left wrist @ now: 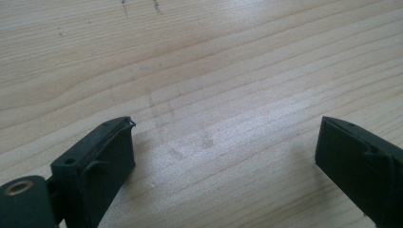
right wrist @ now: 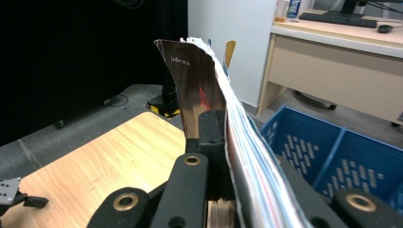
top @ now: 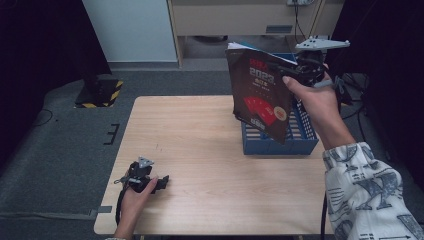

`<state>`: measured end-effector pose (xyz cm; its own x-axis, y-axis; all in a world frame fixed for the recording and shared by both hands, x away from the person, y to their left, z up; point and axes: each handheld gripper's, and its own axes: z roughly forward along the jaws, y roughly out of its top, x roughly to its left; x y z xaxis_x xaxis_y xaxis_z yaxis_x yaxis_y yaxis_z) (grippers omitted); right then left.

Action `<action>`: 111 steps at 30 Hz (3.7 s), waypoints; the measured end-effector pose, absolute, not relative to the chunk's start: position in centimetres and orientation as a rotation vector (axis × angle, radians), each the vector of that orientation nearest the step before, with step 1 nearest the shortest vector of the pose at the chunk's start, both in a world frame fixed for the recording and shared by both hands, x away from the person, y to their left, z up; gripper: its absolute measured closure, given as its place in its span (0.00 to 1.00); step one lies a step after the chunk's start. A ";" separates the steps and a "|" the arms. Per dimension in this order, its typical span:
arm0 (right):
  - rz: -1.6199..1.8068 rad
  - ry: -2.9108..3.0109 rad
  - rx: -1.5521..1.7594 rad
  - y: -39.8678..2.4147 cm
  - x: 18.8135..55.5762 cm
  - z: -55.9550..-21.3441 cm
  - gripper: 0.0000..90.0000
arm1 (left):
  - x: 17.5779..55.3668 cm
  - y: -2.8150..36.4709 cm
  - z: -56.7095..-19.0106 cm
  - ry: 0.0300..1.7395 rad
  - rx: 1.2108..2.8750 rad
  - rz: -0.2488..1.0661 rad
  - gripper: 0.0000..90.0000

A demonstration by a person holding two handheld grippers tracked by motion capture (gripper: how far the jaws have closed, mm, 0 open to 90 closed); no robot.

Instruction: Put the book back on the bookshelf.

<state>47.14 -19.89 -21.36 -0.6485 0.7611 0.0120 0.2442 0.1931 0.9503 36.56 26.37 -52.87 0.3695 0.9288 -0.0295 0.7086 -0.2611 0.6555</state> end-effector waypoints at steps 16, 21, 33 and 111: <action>1.456 1.953 0.982 -23.2 46.6 -21.2 0.97 | 36.6 26.3 -52.9 1.407 2.052 0.498 0.05; 1.450 1.943 0.995 -24.1 46.4 -21.4 0.97 | 36.6 26.3 -52.9 1.405 2.053 0.500 0.05; 1.438 1.915 1.032 -26.0 46.1 -21.7 0.97 | 36.6 26.3 -52.9 1.408 2.050 0.502 0.05; 1.218 1.738 1.254 -33.7 45.5 -21.8 0.97 | 36.5 26.2 -53.0 1.402 2.057 0.514 0.05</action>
<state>45.51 -33.67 -21.82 -0.3190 0.9477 0.0063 0.3291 0.1046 0.9385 36.54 26.24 -53.02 0.3701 0.9289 -0.0126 0.7007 -0.2703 0.6602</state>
